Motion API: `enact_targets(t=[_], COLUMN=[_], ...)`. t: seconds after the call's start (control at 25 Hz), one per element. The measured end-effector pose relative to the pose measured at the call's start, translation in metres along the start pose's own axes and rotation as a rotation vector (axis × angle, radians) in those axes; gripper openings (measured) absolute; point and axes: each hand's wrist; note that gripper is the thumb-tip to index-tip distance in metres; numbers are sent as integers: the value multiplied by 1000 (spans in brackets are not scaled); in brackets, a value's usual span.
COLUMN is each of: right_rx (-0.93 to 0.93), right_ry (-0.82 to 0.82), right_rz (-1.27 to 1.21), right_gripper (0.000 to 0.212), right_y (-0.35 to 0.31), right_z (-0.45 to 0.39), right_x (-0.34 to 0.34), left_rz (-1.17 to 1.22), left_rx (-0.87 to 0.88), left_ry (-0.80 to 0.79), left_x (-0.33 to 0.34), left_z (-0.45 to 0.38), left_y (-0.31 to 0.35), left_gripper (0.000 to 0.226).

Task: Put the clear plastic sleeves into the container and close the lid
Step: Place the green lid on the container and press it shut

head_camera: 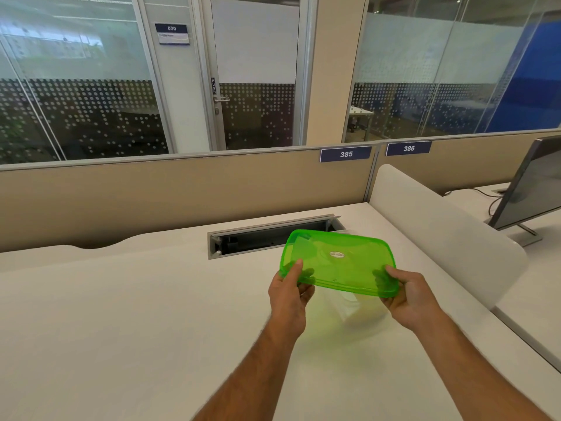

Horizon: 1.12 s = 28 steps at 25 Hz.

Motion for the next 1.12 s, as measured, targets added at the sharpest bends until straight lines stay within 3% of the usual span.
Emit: enact_targets(t=[0.12, 0.24, 0.44, 0.56, 0.76, 0.96, 1.12], right_rx=[19, 43, 41, 16, -136, -292, -317], right_ry=[-67, -139, -106, -68, 81, 226, 262], right_rz=[32, 79, 121, 358, 943, 1193, 1232], right_gripper=[21, 42, 25, 16, 23, 27, 28], right_y=[8, 10, -13, -29, -44, -44, -41], right_z=[1, 3, -7, -19, -45, -65, -77], right_x=[5, 6, -4, -11, -26, -37, -45], left_rz=[-6, -52, -196, -289, -380, -918, -1118], left_rx=[-11, -23, -38, -63, -79, 38, 74], left_ry=[-65, -68, -106, -141, -160, -80, -115], left_x=[9, 15, 8, 7, 16, 24, 25], left_z=[3, 1, -10, -15, -25, -39, -52], left_y=[-10, -16, -9, -9, -15, -26, -35], left_gripper=[26, 23, 18, 21, 21, 23, 26])
Point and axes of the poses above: each hand's wrist, its own z-axis away from the middle knuckle, its own x-axis out of the palm, y = z × x, and after that the axes turned 12 degrees about -y, right-handed
